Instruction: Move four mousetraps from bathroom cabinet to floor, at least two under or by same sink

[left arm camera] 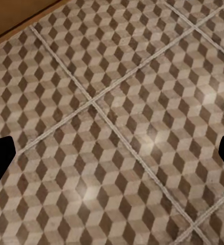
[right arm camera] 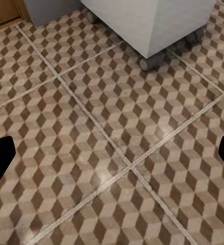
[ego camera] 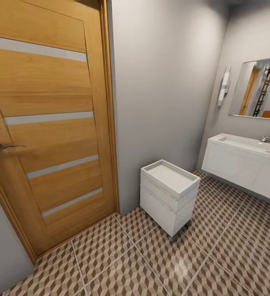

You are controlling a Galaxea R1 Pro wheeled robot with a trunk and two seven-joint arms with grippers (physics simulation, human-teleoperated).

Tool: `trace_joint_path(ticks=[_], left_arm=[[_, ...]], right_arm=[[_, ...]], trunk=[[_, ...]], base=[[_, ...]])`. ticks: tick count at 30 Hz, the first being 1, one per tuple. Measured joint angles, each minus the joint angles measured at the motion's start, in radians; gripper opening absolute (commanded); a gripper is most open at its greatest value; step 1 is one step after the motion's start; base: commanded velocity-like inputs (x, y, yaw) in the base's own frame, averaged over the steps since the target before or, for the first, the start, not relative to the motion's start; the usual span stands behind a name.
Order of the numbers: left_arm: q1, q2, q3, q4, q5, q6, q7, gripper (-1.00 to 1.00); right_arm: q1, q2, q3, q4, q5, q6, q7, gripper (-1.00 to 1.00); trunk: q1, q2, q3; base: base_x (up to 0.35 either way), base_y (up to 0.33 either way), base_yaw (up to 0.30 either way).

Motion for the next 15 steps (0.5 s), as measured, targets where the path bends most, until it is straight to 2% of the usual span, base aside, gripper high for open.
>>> trace_joint_path(ticks=[3,15], left_arm=[[0.0,0.001,0.004,0.045,0.001,-0.07,0.001,1.0],[0.0,0.001,0.005,0.075,0.001,-0.098,0.001,1.0]], right_arm=[[0.0,0.002,0.002,0.0,0.0,-0.014,0.0,1.0],[0.0,0.003,0.003,0.006,0.001,-0.019,0.0,1.0]], trunk=[[0.0,0.0,0.0],[0.0,0.0,0.0]], base=[[0.0,0.0,0.0],[0.0,0.0,0.0]])
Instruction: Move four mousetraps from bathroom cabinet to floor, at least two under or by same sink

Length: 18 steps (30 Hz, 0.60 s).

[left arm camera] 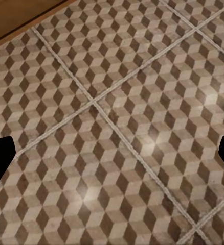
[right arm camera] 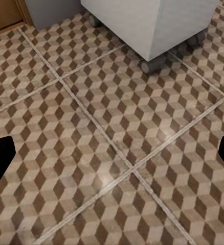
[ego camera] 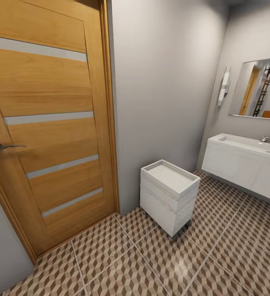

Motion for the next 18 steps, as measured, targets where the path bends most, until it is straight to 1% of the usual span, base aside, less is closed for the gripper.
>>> trace_joint_path(ticks=[18], left_arm=[[0.0,0.001,-0.001,0.003,0.0,-0.002,-0.001,1.0]], right_arm=[[0.0,0.0,0.0,0.003,0.0,-0.001,0.0,1.0]], trunk=[[0.0,0.0,0.0]], base=[[0.0,0.0,0.0]])
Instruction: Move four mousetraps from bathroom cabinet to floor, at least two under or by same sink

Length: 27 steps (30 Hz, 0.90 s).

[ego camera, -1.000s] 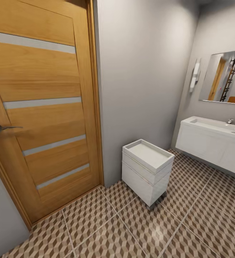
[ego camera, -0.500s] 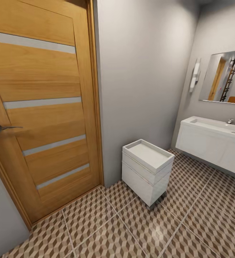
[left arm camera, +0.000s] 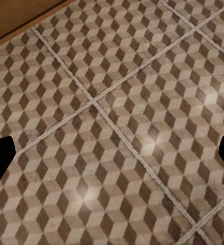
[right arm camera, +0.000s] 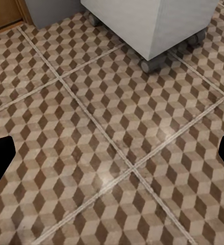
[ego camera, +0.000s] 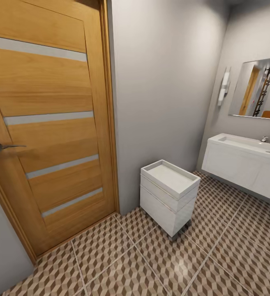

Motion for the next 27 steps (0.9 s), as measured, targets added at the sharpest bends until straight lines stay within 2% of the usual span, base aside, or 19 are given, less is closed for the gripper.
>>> trace_joint_path(ticks=[21,27], left_arm=[[0.0,-0.001,-0.001,0.001,0.0,0.0,-0.001,1.0],[0.0,-0.001,-0.002,0.001,0.0,0.0,-0.002,1.0]], right_arm=[[0.0,0.0,-0.001,0.001,-0.001,-0.005,-0.002,1.0],[0.0,0.0,-0.001,0.002,-0.001,-0.005,-0.005,1.0]], trunk=[[0.0,0.0,0.0],[0.0,0.0,0.0]], base=[[0.0,0.0,0.001],[0.0,0.0,0.105]])
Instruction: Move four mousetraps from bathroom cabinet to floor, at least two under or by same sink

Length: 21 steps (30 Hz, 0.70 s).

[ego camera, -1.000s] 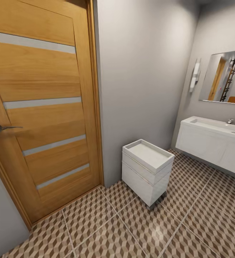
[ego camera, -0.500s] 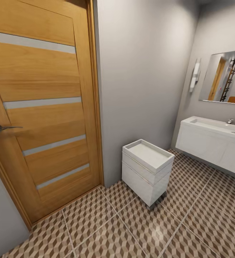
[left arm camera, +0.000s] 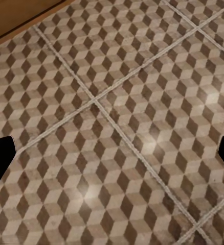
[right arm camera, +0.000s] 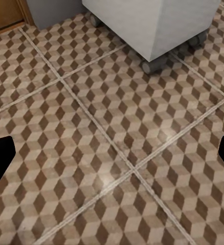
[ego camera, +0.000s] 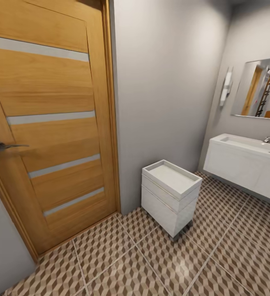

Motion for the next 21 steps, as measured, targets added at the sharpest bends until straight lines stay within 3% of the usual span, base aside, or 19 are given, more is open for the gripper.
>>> trace_joint_path(ticks=[21], left_arm=[[0.0,-0.001,-0.002,0.0,0.001,0.0,0.0,1.0]], right_arm=[[0.0,0.0,0.0,0.001,0.0,0.0,-0.001,1.0]], trunk=[[0.0,0.0,0.0]], base=[[0.0,0.0,0.246]])
